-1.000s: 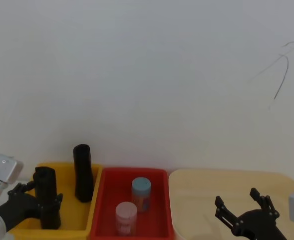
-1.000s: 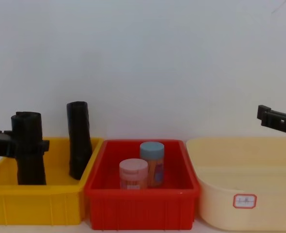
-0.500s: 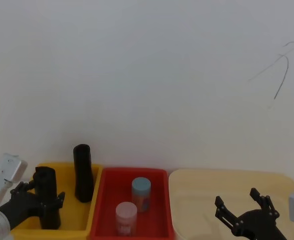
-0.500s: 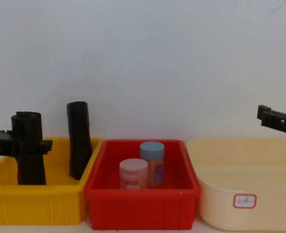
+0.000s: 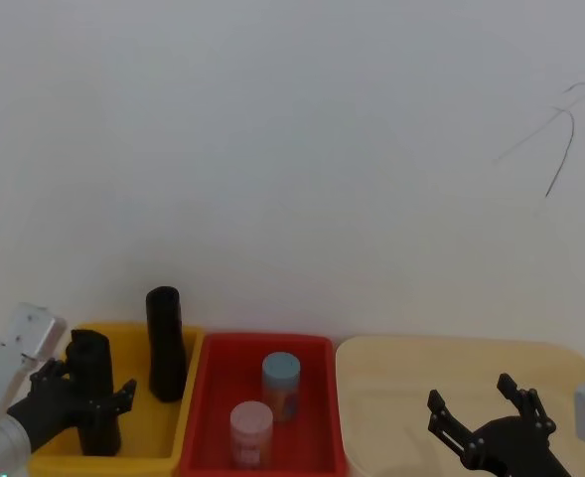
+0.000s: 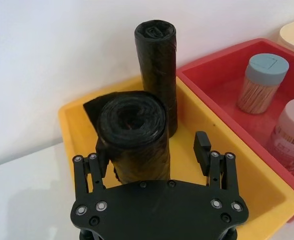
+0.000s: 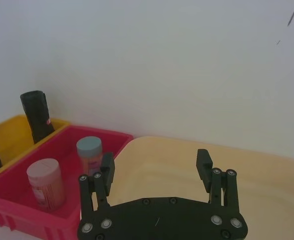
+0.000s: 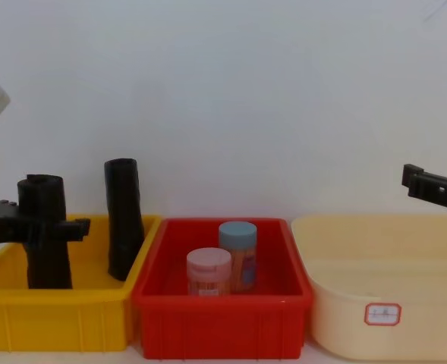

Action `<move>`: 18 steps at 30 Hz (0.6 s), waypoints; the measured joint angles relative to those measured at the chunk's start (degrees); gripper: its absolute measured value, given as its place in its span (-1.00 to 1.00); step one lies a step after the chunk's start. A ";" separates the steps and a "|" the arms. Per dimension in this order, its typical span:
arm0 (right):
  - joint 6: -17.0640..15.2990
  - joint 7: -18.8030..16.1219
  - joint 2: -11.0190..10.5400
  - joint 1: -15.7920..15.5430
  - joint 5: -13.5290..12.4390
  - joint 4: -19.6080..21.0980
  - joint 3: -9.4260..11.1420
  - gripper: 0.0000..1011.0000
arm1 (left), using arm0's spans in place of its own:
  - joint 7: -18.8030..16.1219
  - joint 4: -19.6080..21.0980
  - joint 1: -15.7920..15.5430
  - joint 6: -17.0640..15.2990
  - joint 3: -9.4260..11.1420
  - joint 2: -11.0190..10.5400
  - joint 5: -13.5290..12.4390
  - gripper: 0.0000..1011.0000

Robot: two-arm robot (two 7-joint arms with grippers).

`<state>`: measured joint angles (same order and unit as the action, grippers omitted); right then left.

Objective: Pick up the garbage bag with the one hand and transfer it to the other hand.

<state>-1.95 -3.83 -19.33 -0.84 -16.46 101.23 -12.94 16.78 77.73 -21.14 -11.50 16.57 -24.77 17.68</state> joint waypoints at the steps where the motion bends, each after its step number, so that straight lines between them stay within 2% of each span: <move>1: 0.00 0.00 0.00 0.00 0.00 0.00 0.00 0.98 | 0.02 -0.32 -0.27 0.04 0.13 0.17 -0.23 0.98; 18: 0.00 0.00 0.00 0.00 0.00 0.00 0.00 0.98 | -0.04 -2.94 -2.34 0.50 0.67 1.61 -2.13 0.98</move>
<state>-1.95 -3.83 -19.33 -0.84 -16.47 101.23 -12.94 16.75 74.79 -23.47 -11.00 17.24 -23.16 15.55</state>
